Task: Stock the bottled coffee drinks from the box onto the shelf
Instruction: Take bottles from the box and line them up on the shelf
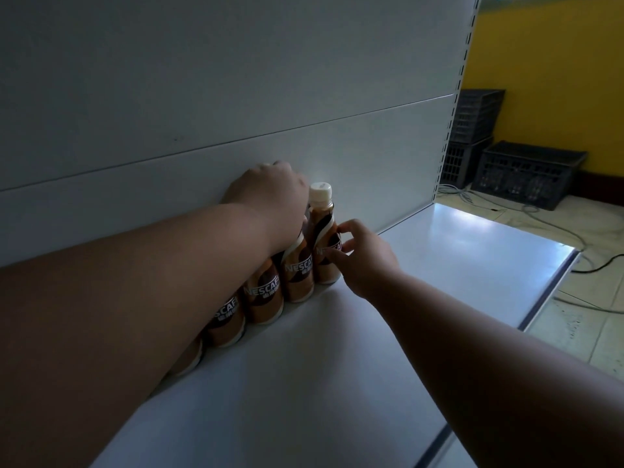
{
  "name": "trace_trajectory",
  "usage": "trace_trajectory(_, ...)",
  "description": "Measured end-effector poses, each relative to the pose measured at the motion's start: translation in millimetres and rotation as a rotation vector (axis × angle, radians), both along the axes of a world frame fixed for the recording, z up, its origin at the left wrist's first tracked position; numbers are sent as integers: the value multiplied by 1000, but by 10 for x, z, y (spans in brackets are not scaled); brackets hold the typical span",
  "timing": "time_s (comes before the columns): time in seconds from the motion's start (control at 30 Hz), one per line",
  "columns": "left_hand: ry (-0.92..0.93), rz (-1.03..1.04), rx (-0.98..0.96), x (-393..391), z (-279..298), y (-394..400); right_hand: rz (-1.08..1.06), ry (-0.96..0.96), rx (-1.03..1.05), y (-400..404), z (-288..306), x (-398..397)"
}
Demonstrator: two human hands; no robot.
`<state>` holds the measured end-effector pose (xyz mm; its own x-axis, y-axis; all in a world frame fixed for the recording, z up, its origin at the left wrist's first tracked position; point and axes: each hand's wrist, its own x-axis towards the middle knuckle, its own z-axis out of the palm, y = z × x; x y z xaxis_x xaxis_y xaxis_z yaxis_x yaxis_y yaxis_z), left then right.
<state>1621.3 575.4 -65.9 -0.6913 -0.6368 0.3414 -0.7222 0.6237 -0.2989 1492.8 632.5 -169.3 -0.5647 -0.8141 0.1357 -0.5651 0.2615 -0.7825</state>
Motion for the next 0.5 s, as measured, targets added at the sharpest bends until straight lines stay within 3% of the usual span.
trace_trajectory(0.5,163,-76,-9,337,-44,398,11,257,-1,650,381,327)
